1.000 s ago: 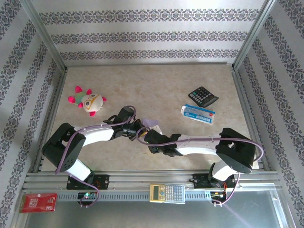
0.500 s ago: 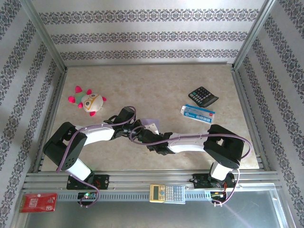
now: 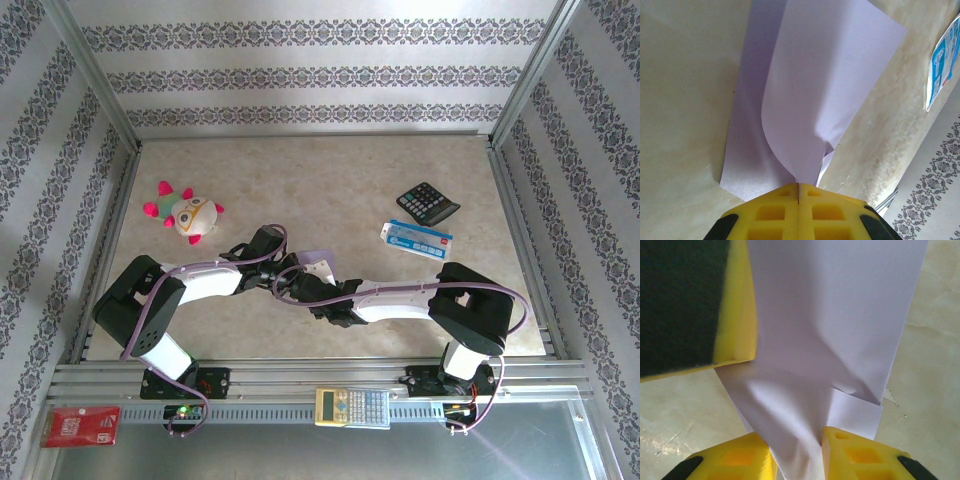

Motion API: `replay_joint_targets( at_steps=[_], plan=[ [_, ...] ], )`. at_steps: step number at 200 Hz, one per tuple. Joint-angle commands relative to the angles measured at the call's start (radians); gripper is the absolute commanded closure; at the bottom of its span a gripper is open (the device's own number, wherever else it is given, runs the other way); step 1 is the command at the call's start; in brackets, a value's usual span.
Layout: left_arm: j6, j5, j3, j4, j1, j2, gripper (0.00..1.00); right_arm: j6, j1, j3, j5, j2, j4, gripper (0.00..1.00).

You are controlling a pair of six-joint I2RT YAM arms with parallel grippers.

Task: Fold a paper plane with a square sheet of paper (pick it up from the middle)
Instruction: Fourth fold the wing at the center of the table.

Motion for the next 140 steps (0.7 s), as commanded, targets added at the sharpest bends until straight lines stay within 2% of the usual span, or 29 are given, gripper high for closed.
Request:
replay_joint_targets(
  at_steps=[1, 140],
  plan=[
    [-0.001, 0.007, 0.008, 0.005, -0.011, 0.008, 1.0, 0.012, 0.008, 0.02, 0.039, 0.006, -0.036, 0.73],
    [0.002, 0.018, -0.009, 0.014, -0.011, 0.005, 1.0, 0.007, 0.008, 0.017, 0.057, 0.017, -0.04, 0.79]
  ],
)
